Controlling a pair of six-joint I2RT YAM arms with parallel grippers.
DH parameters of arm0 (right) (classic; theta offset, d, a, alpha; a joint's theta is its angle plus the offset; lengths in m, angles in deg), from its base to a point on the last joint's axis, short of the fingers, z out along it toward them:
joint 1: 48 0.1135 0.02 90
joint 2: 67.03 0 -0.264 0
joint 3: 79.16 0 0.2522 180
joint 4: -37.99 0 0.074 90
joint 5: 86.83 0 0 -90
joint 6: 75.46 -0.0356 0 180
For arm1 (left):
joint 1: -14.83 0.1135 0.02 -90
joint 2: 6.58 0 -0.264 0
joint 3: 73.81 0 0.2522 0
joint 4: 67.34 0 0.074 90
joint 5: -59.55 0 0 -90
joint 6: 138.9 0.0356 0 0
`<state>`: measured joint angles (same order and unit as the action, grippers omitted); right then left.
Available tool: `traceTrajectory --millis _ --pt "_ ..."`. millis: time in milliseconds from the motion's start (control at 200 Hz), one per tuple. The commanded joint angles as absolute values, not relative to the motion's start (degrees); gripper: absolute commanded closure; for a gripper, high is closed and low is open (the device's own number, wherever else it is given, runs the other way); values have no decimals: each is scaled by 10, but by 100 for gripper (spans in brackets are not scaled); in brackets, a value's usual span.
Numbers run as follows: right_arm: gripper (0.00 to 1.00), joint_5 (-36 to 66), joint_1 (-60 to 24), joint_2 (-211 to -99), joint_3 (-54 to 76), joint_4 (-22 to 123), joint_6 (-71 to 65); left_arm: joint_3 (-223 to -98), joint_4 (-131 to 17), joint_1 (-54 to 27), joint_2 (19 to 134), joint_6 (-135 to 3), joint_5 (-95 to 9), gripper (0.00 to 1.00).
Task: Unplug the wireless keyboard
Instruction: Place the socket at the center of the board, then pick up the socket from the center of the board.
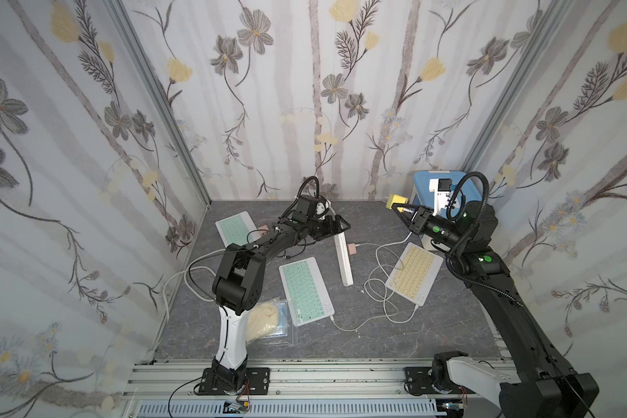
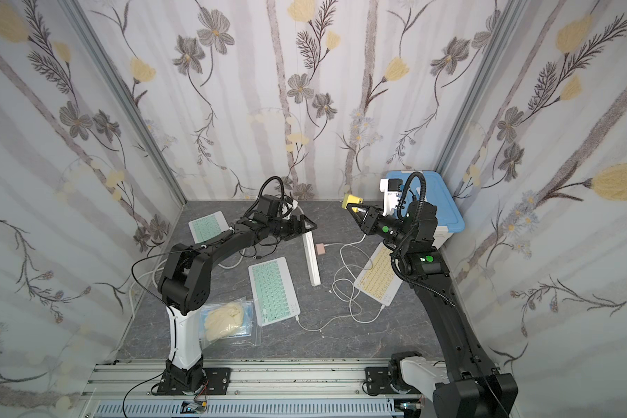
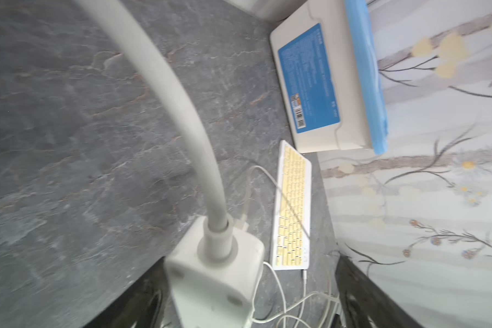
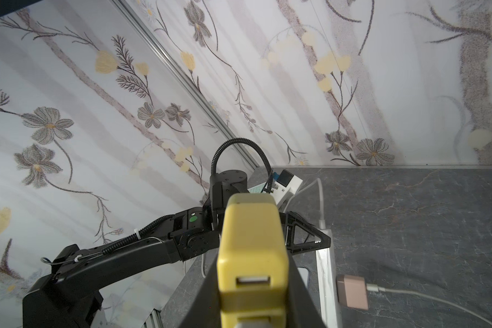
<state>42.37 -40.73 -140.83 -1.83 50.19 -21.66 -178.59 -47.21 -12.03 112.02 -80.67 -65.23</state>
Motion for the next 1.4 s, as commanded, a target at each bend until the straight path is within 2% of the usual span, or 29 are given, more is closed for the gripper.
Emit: traceTrajectory --millis 0,180,325,410,639,734,839,924,1049,1154,1269,1399 --pt "100 426 -407 -1416 -25 478 -227 -1801 -442 -120 1146 -771 -644 18" --pt "100 425 -407 -1418 -35 484 -223 -1846 -470 -121 1199 -798 -655 18" --pt "100 423 -407 -1418 -44 493 -216 -1806 -497 -131 1166 -791 -654 17" --pt "100 423 -407 -1423 -50 493 -215 -1772 -476 -141 1140 -778 -623 16" --pt "100 428 -407 -1444 -55 477 -221 -1784 -339 -203 1133 -758 -499 22" --pt "100 429 -407 -1445 -60 477 -220 -1819 -282 -223 1158 -782 -428 30" --pt "100 431 -407 -1443 -67 478 -219 -1844 -273 -242 1184 -801 -405 37" --pt "100 430 -407 -1439 -71 484 -214 -1870 -262 -254 1203 -812 -386 49" --pt "100 429 -407 -1432 -79 485 -213 -1918 -225 -261 1238 -818 -352 55" --pt "100 435 -407 -1430 -82 484 -216 -1942 -222 -258 1255 -824 -329 73" --pt "100 443 -407 -1428 -88 473 -227 -1982 -230 -242 1271 -826 -337 88" --pt "100 459 -405 -1429 -98 440 -251 -2043 -243 -212 1299 -831 -372 96"
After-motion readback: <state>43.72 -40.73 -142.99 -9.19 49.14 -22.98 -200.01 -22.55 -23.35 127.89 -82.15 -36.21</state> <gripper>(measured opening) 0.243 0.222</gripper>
